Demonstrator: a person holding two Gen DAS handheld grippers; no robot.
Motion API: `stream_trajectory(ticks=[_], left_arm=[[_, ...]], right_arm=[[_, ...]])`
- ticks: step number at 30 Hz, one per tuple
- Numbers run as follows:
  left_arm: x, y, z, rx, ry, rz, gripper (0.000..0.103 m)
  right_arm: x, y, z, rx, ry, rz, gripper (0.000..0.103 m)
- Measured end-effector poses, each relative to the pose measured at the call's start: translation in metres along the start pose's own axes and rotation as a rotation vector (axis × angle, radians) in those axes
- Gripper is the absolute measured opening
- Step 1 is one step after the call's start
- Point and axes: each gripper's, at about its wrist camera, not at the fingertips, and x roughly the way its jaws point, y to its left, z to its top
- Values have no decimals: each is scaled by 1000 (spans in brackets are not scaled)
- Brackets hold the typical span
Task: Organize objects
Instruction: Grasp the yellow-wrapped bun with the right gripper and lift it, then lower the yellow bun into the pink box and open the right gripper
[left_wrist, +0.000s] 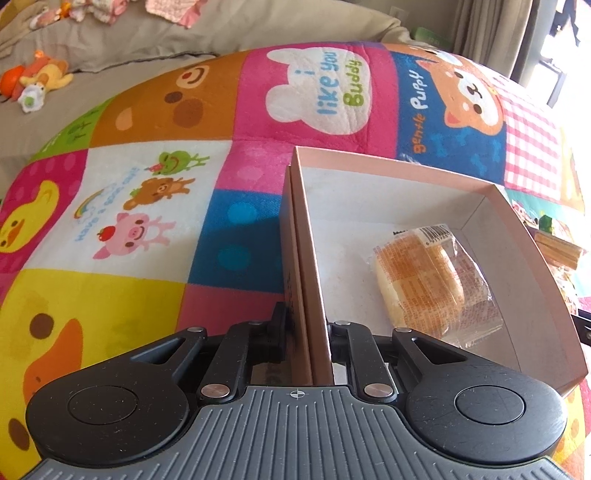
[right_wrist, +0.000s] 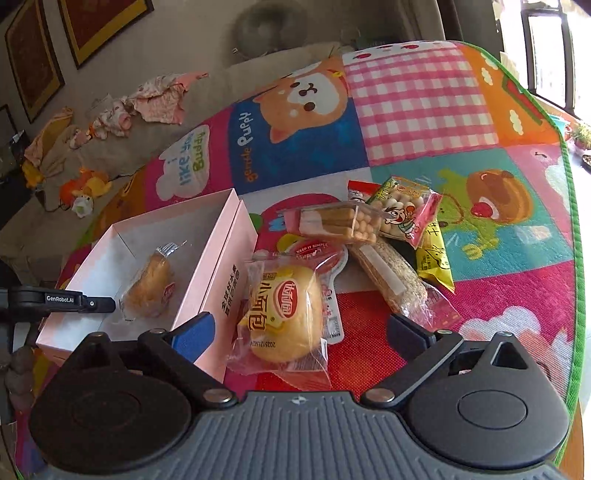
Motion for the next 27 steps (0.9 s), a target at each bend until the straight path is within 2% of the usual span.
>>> stream_trajectory(ticks=[2,4,7,13,18,23,27], left_arm=[[-2,-1,-2,8,-15,9,16],[-3,-3,-3,14,-32,19,15],[0,-2,-2,-1,-31,13,14],[3,-3,0,-20,-32,7,13],[4,-3,-1,-30,-31,7,13],[4,-3,-2,-34,-35,9,13],[5,-2,-2,-49,-37,11,13]], right_arm=[[16,5,5,-14,21,-4,86],[32,5,8,-18,57,-8,68],[32,3,8,-14,83,14,55],[-22,5,-13,-122,107,-30,53],[-73,1,-48,-112,162,-24,53],[-104,10,-74,-77,198,37,52],[-120,36,-76,-120,188,121,52]])
